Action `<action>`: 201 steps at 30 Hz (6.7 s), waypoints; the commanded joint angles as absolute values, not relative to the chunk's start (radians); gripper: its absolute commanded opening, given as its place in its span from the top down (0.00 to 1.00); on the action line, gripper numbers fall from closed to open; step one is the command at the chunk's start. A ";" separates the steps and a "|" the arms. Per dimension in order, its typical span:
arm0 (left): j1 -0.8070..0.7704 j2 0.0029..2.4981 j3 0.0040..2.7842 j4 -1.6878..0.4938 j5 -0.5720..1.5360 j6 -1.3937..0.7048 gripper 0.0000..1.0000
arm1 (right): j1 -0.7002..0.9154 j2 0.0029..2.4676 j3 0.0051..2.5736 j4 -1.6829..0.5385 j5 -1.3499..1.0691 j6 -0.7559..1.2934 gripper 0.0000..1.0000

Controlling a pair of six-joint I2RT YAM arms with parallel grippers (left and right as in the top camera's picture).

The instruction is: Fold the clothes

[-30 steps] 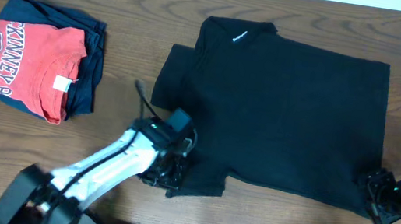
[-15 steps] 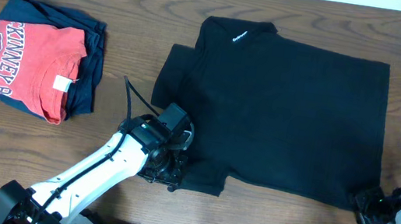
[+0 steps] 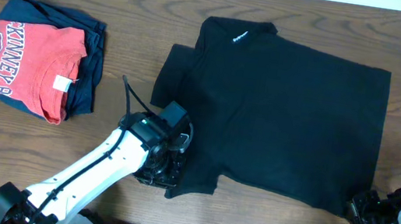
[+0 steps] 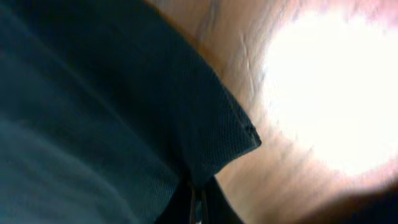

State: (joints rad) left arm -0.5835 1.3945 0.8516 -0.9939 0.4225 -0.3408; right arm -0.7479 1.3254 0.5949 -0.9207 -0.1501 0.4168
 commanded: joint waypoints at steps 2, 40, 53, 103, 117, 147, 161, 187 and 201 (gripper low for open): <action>-0.579 1.370 0.918 -1.047 0.460 -0.365 0.94 | -0.752 1.271 0.672 -0.986 -0.177 0.394 0.99; -0.524 1.345 0.957 -0.745 0.223 -0.421 0.94 | -0.751 1.164 0.809 -0.872 -0.376 0.486 0.99; -0.521 1.346 0.952 -0.975 0.252 -0.432 0.94 | -0.748 1.223 0.809 -0.888 -0.400 0.467 0.99; -0.683 1.651 0.828 -0.709 0.268 -0.411 0.40 | -0.748 1.223 0.809 -0.913 -0.401 0.455 0.99; -0.677 1.651 0.829 -0.709 0.281 -0.367 0.86 | -0.748 1.223 0.809 -0.926 -0.402 0.455 0.99; -0.696 1.705 0.870 -0.705 0.240 -0.288 0.32 | -0.748 1.223 0.809 -0.928 -0.401 0.455 0.99; -0.676 1.714 0.893 -0.776 0.247 -0.285 0.94 | -0.748 1.223 0.809 -0.935 -0.401 0.455 0.99; -0.724 1.650 0.879 -0.694 0.380 -0.646 0.37 | -0.748 1.223 0.810 -0.935 -0.401 0.391 0.98; -0.723 1.705 0.879 -0.743 0.292 -0.617 0.31 | -0.748 1.223 0.810 -0.935 -0.401 0.392 0.98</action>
